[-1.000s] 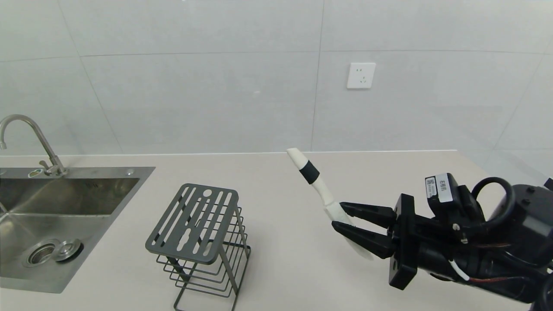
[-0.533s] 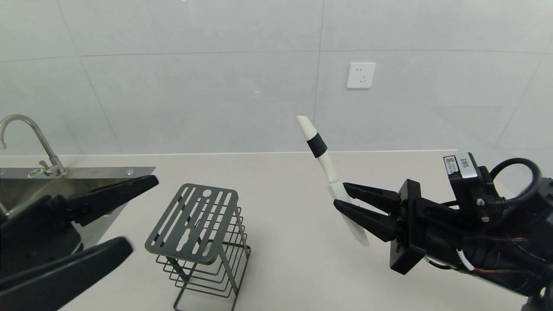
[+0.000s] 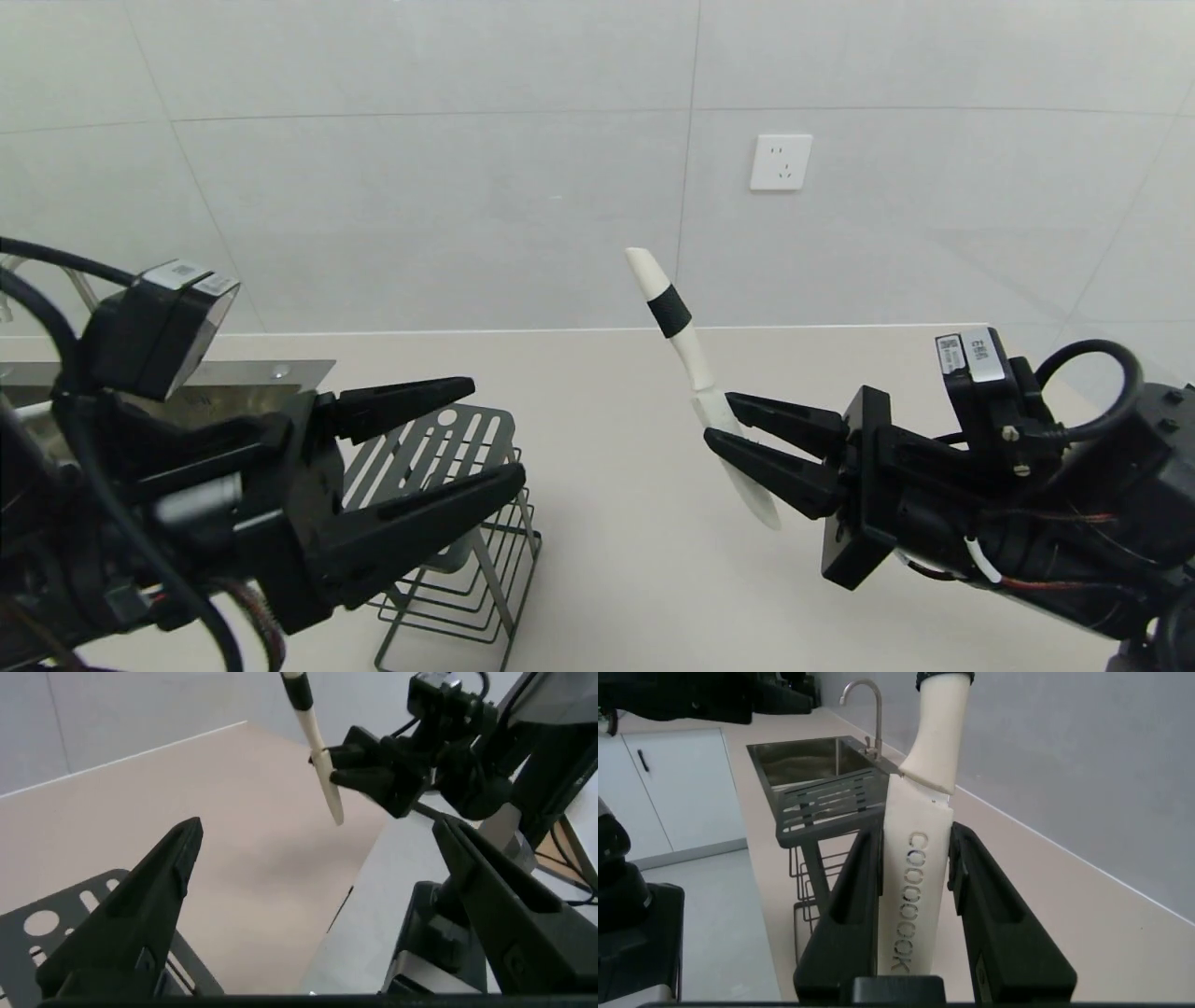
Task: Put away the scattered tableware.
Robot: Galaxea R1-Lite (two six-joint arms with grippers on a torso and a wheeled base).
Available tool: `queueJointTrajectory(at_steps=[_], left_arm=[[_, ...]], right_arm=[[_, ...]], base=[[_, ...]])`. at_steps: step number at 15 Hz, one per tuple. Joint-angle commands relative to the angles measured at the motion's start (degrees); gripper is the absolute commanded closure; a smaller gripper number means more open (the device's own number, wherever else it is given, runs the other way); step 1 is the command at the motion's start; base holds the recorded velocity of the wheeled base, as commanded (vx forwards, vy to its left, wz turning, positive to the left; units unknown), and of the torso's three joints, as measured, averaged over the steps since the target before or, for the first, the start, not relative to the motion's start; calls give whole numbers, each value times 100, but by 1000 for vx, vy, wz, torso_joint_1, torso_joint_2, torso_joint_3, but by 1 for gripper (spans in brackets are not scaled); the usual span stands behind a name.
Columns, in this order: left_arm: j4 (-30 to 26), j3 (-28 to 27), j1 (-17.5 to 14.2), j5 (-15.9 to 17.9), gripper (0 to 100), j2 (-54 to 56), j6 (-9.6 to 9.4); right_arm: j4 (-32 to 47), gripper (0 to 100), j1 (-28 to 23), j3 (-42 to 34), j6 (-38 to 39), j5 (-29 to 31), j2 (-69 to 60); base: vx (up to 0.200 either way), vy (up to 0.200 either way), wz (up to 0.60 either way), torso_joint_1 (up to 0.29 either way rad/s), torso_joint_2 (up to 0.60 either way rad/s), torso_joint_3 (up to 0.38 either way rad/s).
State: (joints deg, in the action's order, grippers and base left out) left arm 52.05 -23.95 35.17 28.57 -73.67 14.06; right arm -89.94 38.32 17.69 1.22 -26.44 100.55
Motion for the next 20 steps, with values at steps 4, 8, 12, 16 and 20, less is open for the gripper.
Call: queueJointTrajectory(at_steps=[4, 8, 12, 16, 20], left_arm=[[305, -654, 148, 52, 0, -1062, 1], [1615, -777, 368, 43, 0, -1932, 18], [2380, -936, 605, 43, 0, -2389, 176], [2889, -1015, 781, 17, 0, -2662, 176], [3434, -1252, 772, -1, 0, -2881, 194]], right_arm=[[-6, 100, 106, 7, 19, -1, -9], [-6, 100, 115, 59, 142, -1, -18], [-6, 100, 124, 121, 142, -1, -18], [-6, 100, 159, 138, 142, -1, -70], [-6, 100, 168, 138, 142, -1, -88]], base=[[0, 0, 0, 0, 0, 0], [0, 0, 0, 0, 0, 0], [0, 0, 0, 0, 0, 0], [0, 0, 0, 0, 0, 0], [0, 0, 0, 0, 0, 0]])
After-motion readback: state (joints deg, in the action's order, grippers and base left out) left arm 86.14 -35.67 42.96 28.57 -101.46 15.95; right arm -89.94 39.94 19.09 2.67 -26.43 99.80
